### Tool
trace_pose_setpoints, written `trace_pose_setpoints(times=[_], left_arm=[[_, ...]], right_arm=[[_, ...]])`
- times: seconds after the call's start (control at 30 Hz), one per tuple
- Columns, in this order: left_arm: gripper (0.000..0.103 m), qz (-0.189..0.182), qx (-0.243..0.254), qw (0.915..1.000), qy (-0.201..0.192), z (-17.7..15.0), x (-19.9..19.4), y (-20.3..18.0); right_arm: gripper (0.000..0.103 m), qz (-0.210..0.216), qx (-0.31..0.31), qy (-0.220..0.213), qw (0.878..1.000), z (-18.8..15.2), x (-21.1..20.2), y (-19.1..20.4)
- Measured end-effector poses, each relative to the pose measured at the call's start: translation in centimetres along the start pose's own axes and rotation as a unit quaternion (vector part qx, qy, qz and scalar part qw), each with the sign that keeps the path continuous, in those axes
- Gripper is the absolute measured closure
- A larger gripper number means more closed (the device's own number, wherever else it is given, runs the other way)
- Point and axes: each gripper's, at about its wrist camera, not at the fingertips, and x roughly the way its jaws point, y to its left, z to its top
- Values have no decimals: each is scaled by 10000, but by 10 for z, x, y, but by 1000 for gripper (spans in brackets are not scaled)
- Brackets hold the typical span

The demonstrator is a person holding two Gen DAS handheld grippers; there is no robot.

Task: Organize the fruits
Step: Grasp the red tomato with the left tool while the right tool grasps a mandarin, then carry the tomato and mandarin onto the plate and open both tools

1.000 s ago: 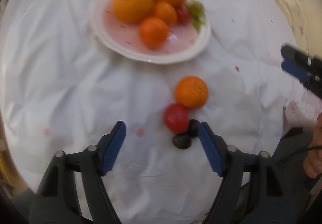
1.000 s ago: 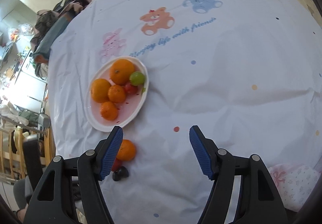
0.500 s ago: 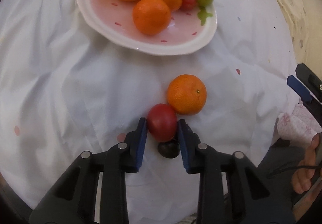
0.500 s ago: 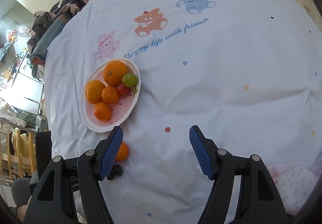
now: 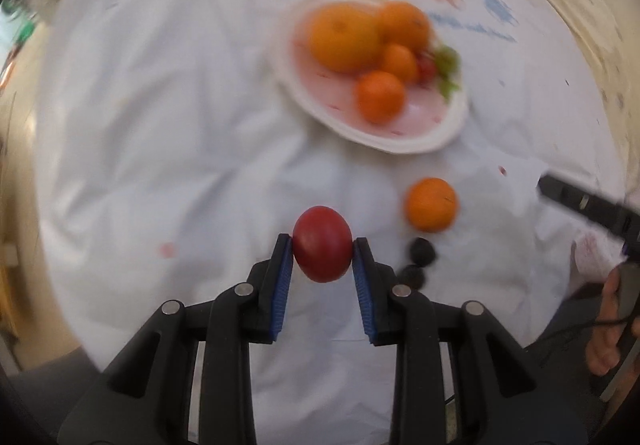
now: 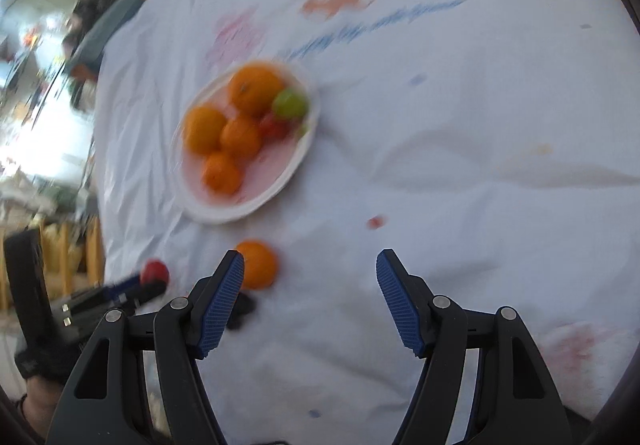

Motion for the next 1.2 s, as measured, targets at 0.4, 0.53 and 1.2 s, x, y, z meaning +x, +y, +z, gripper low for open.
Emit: trace_pose_setpoints(times=[0.4,0.53,1.2], left_arm=[[77,182,-342,9991,-189,-1,-4,31],[77,191,-390,9988,-211,2,-4,32],[77,10,-375,9991,-186,4,-5,21]], right_arm=[[41,-206,-847,867,9924,-2,88,64],[42,-371,-1017,929,9898,-5,102,71],[56,-48,-711,476,9963,-4,58,51]])
